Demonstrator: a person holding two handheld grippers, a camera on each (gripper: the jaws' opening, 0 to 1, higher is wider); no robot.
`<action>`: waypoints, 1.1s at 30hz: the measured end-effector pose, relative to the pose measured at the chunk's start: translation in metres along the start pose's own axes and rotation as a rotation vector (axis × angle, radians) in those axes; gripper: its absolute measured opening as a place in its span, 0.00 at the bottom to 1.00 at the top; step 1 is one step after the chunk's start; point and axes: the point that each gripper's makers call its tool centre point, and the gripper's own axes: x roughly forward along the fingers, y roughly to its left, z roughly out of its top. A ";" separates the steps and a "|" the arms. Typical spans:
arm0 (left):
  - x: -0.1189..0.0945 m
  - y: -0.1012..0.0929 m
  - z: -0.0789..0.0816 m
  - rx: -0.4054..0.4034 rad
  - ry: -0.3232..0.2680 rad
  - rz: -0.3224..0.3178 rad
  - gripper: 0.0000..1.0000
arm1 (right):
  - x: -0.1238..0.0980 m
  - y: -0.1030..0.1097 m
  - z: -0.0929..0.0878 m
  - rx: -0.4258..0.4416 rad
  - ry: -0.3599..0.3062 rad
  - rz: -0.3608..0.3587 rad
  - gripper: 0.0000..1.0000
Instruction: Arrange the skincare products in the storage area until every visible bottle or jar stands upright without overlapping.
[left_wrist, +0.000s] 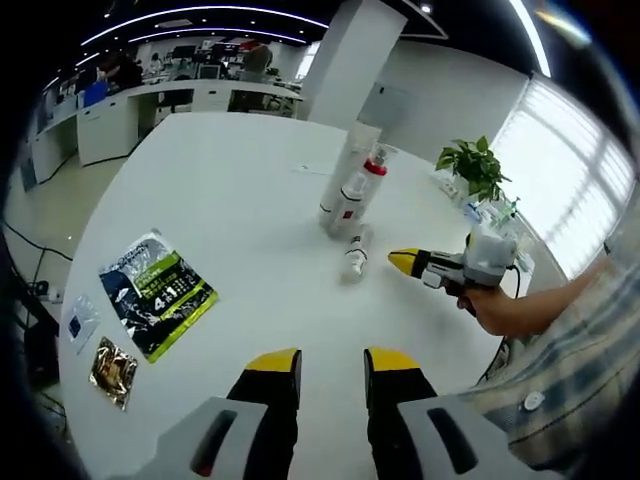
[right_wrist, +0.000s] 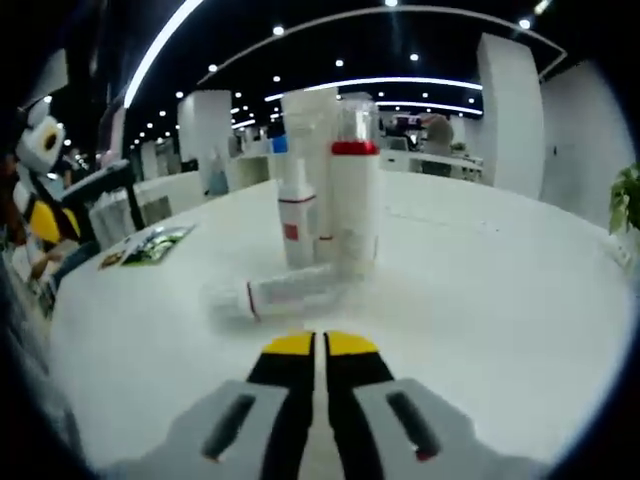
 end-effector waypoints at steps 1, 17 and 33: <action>0.000 0.000 -0.001 0.000 0.000 0.001 0.25 | 0.000 0.001 0.000 -0.011 0.011 0.007 0.08; -0.007 0.001 -0.012 -0.047 -0.027 0.019 0.25 | 0.035 0.086 0.027 -0.683 0.130 0.438 0.26; -0.023 0.001 -0.033 -0.158 -0.088 0.054 0.25 | 0.051 0.073 0.000 -0.532 0.356 0.410 0.21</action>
